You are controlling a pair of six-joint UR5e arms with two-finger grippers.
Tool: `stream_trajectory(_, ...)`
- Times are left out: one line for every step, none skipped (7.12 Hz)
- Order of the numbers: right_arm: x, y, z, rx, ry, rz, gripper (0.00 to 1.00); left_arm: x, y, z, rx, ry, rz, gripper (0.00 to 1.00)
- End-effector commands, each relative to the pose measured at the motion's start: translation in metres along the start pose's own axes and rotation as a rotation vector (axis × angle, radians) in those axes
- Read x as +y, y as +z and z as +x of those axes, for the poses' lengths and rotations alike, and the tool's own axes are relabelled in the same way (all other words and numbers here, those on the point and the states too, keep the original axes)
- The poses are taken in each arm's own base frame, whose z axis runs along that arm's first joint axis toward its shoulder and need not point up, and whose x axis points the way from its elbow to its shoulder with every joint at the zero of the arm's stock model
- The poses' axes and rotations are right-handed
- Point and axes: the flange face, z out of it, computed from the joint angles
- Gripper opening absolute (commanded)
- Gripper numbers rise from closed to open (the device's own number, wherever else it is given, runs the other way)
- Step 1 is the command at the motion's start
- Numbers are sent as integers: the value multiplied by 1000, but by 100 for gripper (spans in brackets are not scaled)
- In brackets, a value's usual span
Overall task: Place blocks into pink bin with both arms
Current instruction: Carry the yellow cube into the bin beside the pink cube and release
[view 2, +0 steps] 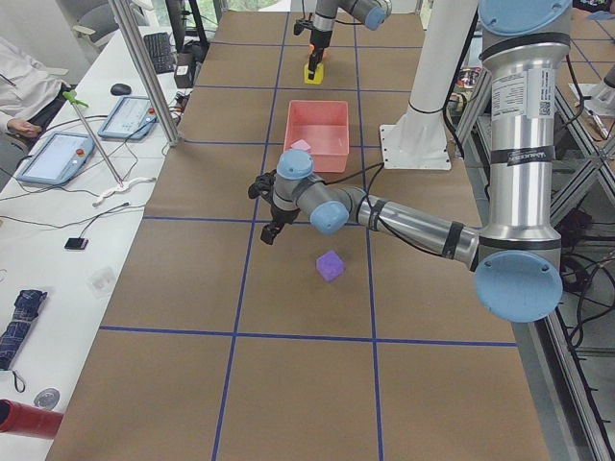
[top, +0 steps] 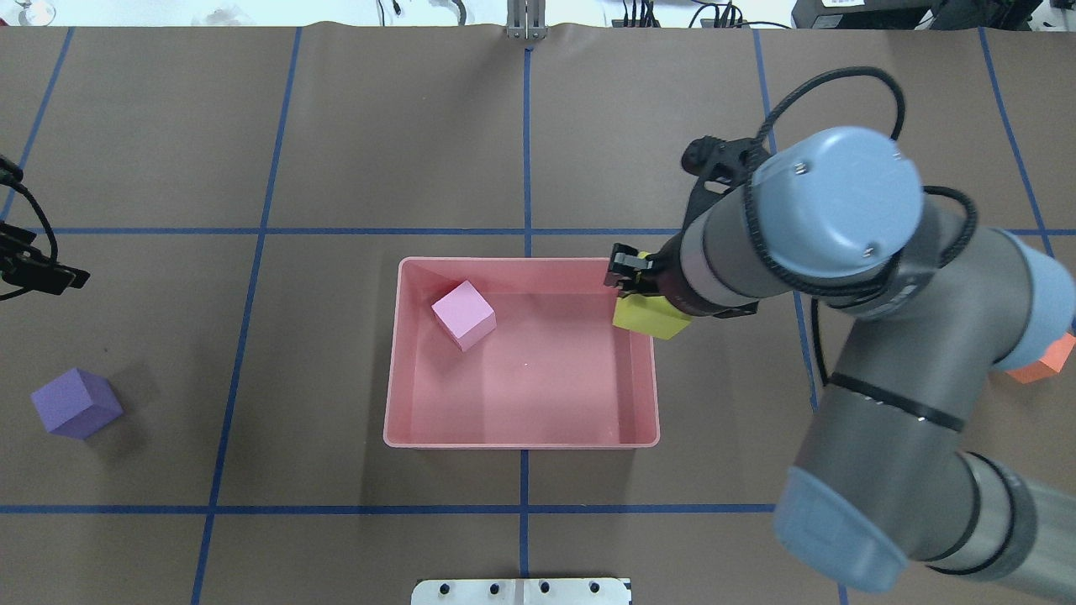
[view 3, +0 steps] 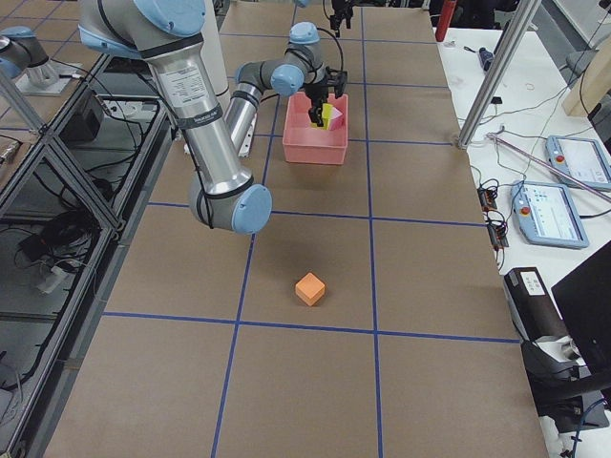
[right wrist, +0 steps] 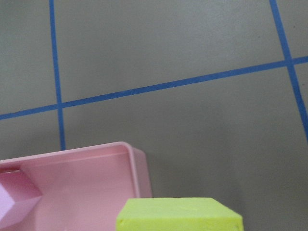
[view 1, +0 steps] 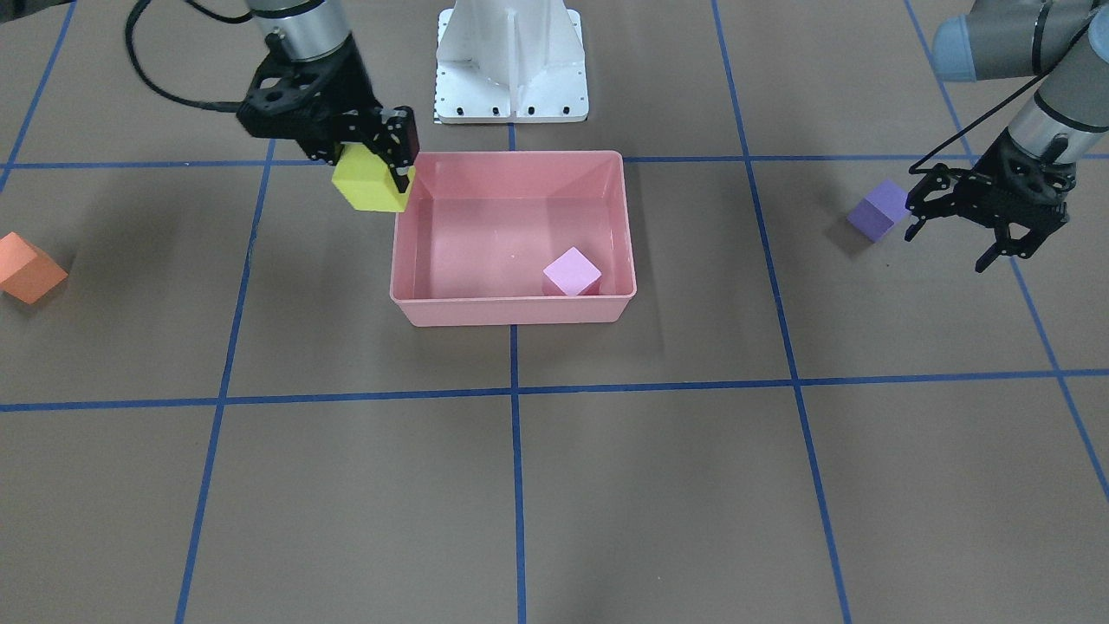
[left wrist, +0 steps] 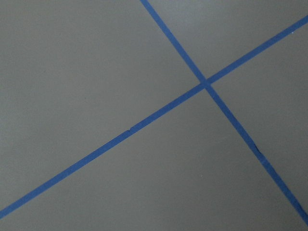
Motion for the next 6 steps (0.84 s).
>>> stream_trajectory(44, 35, -78, 42, 117, 49, 99, 16, 9, -9, 15, 17, 32, 100)
stream_trajectory(58, 42, -88, 43, 122, 76, 99, 23, 7, -7, 20, 20, 32, 100)
stream_trajectory(58, 42, -82, 48, 106, 73, 99, 34, 8, -6, 30, 39, 50, 100)
stream_trajectory(54, 41, -73, 53, 46, 71, 99, 40, 5, -2, 43, 75, 90, 100)
stream_trajectory(43, 34, -44, 60, -63, 80, 99, 42, 11, 11, 71, 120, 99, 100)
stream_trajectory(20, 17, -14, 59, -130, 78, 100, 56, 26, 31, 104, 181, 88, 100)
